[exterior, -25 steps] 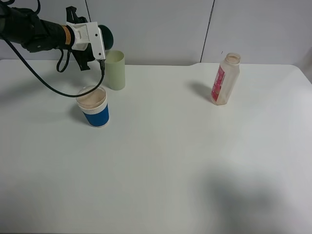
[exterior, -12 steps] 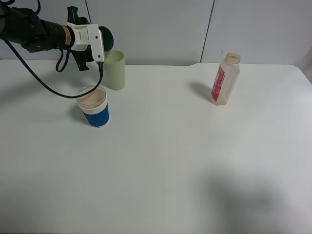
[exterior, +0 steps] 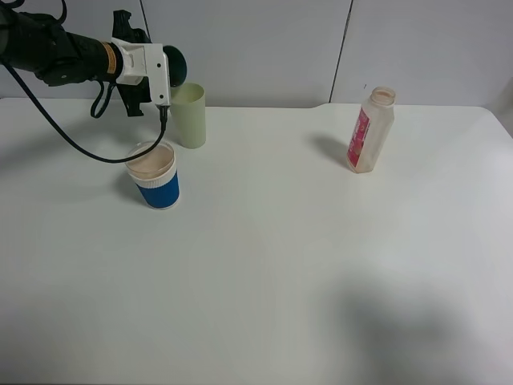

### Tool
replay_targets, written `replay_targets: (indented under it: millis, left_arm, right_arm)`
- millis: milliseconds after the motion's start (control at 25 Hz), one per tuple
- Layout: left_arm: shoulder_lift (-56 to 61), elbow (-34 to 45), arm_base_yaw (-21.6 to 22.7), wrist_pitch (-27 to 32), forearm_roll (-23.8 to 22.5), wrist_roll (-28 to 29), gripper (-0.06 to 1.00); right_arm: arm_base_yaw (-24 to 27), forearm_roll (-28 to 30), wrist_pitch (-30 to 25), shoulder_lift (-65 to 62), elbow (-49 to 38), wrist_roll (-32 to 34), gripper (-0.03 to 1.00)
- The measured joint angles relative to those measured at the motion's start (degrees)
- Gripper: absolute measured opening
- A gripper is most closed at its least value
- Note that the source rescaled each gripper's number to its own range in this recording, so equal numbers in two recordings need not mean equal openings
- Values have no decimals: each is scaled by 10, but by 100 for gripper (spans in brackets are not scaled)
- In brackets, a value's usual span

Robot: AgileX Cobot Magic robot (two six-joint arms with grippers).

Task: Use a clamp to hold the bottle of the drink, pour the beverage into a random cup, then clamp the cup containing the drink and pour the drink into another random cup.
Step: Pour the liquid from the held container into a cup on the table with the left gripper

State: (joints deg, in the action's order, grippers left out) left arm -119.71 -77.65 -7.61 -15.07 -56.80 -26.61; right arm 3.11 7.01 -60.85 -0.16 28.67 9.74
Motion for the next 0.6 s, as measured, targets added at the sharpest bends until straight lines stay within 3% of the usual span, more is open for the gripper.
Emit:
replay_targets:
  millis: [600]
  left_arm:
    - [0, -1, 0, 1, -2, -44, 1]
  right_arm:
    - [0, 0, 0, 0, 0, 0, 97]
